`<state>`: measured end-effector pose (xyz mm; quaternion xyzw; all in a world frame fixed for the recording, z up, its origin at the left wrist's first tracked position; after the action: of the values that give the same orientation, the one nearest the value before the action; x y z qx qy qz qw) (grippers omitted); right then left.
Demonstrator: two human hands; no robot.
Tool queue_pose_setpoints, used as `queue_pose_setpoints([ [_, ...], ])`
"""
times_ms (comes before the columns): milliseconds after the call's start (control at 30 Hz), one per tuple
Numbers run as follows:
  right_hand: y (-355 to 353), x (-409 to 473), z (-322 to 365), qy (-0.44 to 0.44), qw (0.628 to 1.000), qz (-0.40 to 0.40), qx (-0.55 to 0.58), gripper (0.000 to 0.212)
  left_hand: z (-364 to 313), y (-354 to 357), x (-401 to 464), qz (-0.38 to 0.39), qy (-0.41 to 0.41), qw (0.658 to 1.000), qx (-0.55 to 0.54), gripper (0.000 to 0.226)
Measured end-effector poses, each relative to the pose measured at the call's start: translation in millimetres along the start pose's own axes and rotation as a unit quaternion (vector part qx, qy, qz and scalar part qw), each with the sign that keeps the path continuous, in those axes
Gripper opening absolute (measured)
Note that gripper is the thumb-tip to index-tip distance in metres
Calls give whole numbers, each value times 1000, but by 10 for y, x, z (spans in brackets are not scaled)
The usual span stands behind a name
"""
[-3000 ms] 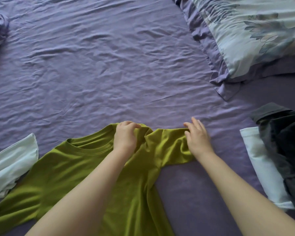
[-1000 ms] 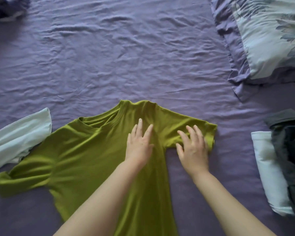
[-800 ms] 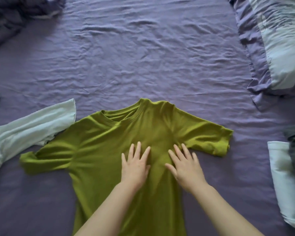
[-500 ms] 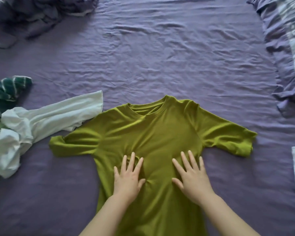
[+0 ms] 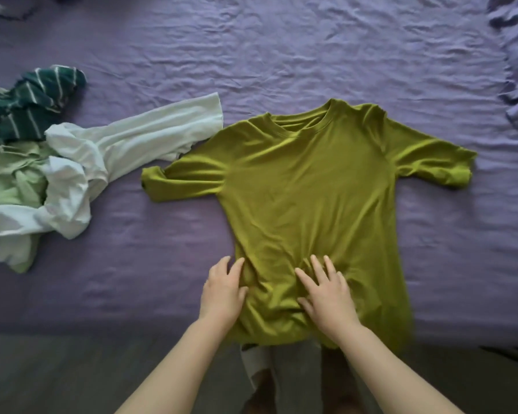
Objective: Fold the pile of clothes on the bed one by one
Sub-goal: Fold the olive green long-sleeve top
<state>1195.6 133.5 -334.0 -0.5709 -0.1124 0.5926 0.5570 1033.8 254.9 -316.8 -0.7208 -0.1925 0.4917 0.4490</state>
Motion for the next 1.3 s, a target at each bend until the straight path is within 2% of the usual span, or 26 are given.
queue_pose_setpoints([
  [100, 98, -182, 41, 40, 996, -25, 77, 53, 146, 83, -161, 13, -75, 980, -186, 51],
  [133, 120, -226, 48, 46, 994, -29, 95, 50, 169, 136, -211, 22, -100, 972, -214, 44],
  [233, 133, -289, 26, 52, 988, -33, 144, 43, 188, 211, -352, 32, -141, 974, -176, 29],
  [300, 115, -298, 0, 47, 985, -31, 163, 39, 223, 179, -415, 5, -157, 970, -186, 24],
  [400, 55, -321, 1, 39, 985, -44, 163, 37, 249, 65, -475, -54, -150, 950, -270, 21],
  [500, 43, -369, 115, 12, 987, -58, 152, 38, 304, 13, -593, -60, -163, 897, -407, 16],
  [633, 115, -502, 289, -30, 981, -56, 185, 46, 425, -14, -776, -86, -202, 878, -425, 24],
  [767, 172, -673, 359, -74, 980, -47, 178, 52, 317, 202, -1013, 2, -212, 839, -502, 36],
  [833, 199, -728, 269, -73, 983, -34, 163, 51, 251, 300, -1145, 47, -196, 818, -538, 34],
  [900, 147, -759, 63, -44, 982, -44, 179, 47, 221, 320, -1266, 59, -182, 790, -582, 30],
  [967, 7, -777, -259, 6, 976, -91, 200, 43, 195, 315, -1326, 53, -166, 773, -610, 33],
  [1033, -109, -802, -633, 67, 971, -133, 188, 41, 144, 301, -1332, 33, -138, 768, -624, 38],
  [1133, -191, -831, -1100, 141, 965, -158, 158, 46, 22, 400, -1276, 31, -120, 730, -672, 39],
  [1233, -210, -909, -1340, 199, 946, -186, 176, 62, -153, 513, -1218, 47, -103, 730, -674, 28],
  [1300, -185, -1026, -1468, 257, 919, -219, 205, 72, -211, 592, -1208, 57, -109, 736, -666, 26],
])
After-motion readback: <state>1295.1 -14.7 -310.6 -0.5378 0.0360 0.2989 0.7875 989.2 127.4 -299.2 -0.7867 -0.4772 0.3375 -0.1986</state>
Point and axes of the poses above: each hand's wrist, its own x-axis towards the middle knuckle, its own y-axis out of the palm, z = x × y, the point moved 10 cm from there along x, towards the middle knuckle, and after that the axes turned 12 degrees about x, right-handed, at the moved point
